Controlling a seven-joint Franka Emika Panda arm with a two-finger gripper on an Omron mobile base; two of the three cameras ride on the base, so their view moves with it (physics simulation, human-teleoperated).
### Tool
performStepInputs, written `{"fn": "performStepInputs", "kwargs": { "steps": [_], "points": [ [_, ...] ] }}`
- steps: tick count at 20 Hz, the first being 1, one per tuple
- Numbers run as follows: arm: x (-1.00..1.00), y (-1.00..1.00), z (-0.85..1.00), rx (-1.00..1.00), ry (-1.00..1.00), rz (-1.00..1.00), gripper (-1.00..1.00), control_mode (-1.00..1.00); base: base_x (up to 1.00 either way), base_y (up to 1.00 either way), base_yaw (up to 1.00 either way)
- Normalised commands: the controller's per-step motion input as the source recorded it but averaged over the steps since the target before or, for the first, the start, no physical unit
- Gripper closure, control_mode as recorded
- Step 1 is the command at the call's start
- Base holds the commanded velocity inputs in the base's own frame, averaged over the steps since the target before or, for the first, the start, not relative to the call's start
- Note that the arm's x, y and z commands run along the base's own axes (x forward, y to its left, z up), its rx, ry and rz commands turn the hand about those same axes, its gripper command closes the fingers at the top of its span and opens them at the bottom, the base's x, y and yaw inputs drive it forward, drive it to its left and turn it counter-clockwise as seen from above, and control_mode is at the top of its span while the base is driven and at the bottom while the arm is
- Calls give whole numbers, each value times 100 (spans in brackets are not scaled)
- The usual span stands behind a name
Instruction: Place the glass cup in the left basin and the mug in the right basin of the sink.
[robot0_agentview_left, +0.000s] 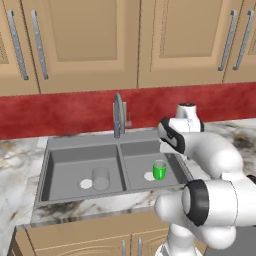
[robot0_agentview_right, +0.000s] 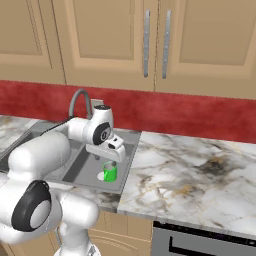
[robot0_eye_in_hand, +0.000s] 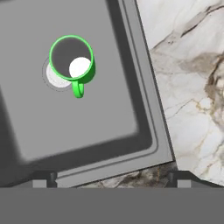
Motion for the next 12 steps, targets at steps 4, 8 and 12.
{"fn": "performStepInputs", "kwargs": {
  "steps": [4, 8, 12],
  "points": [
    [-48, 17, 5, 3, -1, -3, -100, -100, 0, 0, 0],
    [-49, 19, 6, 2, -4, -4, -100, -100, 0, 0, 0],
    [-47, 19, 7, 0, -7, -8, -100, -100, 0, 0, 0]
  ]
}}
